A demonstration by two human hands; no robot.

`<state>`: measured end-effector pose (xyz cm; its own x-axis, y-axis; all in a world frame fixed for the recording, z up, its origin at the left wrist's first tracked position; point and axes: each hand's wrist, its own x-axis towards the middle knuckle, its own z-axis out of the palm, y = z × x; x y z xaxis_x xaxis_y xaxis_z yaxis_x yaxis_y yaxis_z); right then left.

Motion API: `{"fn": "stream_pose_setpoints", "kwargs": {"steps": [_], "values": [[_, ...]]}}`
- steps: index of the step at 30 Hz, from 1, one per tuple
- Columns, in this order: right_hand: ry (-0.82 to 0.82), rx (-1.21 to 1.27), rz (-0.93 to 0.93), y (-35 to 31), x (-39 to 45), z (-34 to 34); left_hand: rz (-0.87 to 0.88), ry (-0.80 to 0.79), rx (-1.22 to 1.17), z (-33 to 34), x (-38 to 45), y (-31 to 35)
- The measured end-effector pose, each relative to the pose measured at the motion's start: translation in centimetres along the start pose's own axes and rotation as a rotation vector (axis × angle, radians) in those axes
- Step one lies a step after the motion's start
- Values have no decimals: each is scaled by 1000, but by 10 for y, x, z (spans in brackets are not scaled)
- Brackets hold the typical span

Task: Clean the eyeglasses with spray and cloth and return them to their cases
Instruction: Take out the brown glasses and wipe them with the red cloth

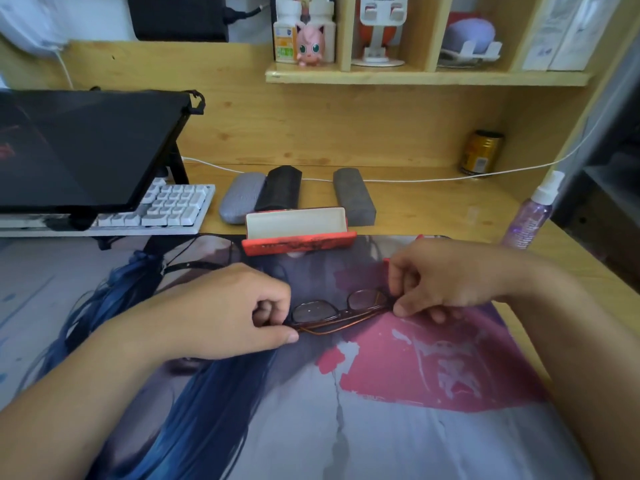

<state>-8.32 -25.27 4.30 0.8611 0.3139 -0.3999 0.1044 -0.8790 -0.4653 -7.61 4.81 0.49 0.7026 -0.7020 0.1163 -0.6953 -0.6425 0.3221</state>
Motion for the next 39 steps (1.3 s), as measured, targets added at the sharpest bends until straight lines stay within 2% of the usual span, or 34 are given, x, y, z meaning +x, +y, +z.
{"fn": "stream_pose_setpoints", "kwargs": {"steps": [3, 5, 8, 12, 14, 17, 20, 23, 26, 33, 36, 39], "values": [[-9, 74, -30, -2, 1, 2, -9, -3, -48, 0, 0, 3], [20, 155, -61, -1, 0, 1, -53, 30, -186, -2, -1, 5], [87, 392, -115, 0, -4, -5, -167, 177, -411, -6, 1, 8], [150, 637, -158, -2, -2, -6, -356, 333, -573, -4, 9, 12], [217, 646, -167, -4, 3, -2, -436, 378, -722, -2, 13, 15], [438, 539, -216, -8, 12, 5, -506, 396, -997, -2, 16, 18], [689, 332, -311, -10, 18, 9, -534, 338, -1209, -7, 14, 18], [879, 28, -480, -8, 20, 10, -540, 242, -1275, -13, 11, 12], [933, -71, -636, -10, 20, 12, -541, 124, -1319, -14, 10, 6], [914, -353, -736, -10, 24, 14, -524, -85, -1378, -20, 3, 9], [911, -270, -748, -9, 26, 16, -573, -104, -1366, -19, 4, 11], [925, 14, -685, -10, 25, 15, -603, -91, -1369, -19, 4, 9]]}}
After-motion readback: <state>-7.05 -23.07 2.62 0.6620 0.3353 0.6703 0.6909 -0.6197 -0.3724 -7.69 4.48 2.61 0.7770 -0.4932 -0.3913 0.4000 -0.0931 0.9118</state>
